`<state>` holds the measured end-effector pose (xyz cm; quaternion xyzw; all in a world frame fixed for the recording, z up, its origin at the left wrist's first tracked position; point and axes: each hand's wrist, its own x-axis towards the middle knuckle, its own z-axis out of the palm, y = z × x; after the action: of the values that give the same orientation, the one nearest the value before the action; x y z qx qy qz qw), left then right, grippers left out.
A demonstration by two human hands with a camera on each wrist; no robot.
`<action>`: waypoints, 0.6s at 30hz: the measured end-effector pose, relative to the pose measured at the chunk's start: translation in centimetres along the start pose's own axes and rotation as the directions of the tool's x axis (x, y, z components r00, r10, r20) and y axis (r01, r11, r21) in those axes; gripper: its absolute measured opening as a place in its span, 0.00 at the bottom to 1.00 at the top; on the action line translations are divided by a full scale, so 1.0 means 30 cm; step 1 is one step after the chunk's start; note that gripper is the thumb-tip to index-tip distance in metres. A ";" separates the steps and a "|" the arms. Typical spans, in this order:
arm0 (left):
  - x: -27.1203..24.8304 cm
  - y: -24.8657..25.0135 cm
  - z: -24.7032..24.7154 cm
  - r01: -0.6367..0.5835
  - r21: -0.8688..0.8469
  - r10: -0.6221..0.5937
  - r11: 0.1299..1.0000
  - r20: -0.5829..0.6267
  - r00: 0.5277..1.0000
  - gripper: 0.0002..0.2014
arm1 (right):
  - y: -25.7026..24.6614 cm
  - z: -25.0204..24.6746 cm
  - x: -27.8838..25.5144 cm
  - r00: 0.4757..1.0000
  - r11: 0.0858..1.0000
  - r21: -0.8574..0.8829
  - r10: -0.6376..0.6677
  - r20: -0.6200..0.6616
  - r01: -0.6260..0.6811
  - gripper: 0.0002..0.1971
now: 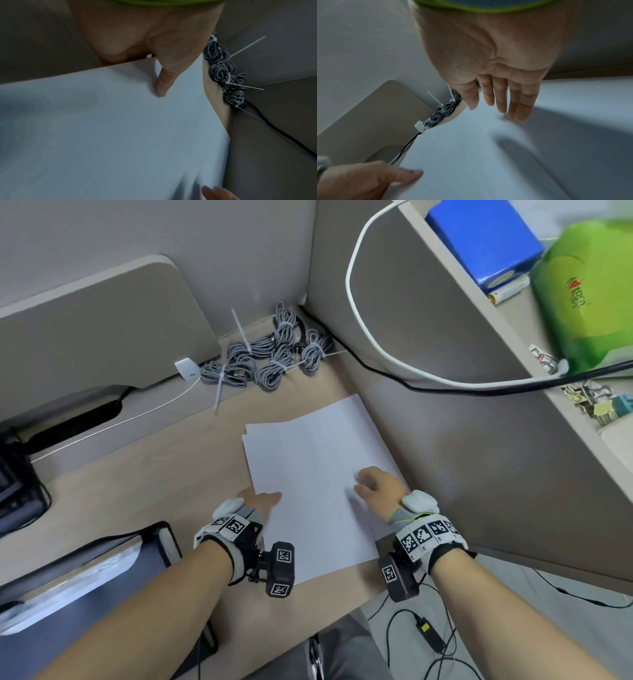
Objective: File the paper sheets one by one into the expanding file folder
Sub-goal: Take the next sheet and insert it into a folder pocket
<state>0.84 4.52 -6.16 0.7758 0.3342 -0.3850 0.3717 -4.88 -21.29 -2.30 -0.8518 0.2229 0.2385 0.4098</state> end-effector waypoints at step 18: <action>-0.043 0.023 -0.038 -0.082 -0.055 0.080 0.995 -0.044 0.996 0.21 | 0.001 0.034 0.037 0.991 0.995 0.001 0.104 -0.084 -0.104 0.19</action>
<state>1.16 4.83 -4.35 0.7857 0.3210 -0.3436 0.4020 -4.25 -20.69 -3.51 -0.8490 0.2838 0.2237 0.3855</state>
